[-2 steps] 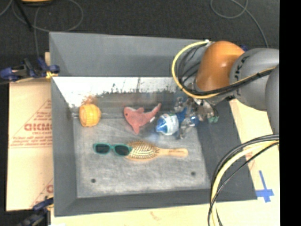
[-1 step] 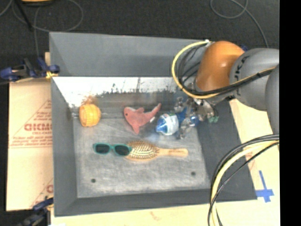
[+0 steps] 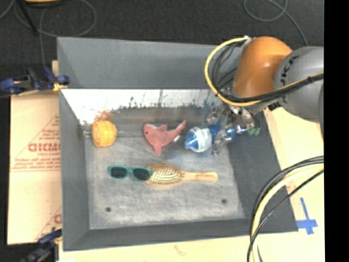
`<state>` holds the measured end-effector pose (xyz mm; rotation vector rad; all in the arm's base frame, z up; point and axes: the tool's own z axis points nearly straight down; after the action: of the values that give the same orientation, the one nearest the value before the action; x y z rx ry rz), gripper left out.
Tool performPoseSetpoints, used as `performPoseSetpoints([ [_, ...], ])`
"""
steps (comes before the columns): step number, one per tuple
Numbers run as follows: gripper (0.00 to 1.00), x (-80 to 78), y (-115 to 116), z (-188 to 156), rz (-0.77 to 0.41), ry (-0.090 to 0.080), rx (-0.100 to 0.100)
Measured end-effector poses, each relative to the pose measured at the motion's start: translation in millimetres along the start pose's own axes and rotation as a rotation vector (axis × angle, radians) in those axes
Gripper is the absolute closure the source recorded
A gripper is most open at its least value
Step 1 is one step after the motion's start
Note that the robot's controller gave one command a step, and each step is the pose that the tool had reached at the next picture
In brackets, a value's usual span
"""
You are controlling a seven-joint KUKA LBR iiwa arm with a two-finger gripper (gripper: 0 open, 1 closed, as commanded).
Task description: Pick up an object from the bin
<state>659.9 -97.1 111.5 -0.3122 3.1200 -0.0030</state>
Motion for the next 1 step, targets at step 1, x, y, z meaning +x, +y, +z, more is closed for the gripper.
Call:
performPoseSetpoints([
  [1,1.00,-0.2,-0.2,-24.6,0.000,-0.001,0.001],
])
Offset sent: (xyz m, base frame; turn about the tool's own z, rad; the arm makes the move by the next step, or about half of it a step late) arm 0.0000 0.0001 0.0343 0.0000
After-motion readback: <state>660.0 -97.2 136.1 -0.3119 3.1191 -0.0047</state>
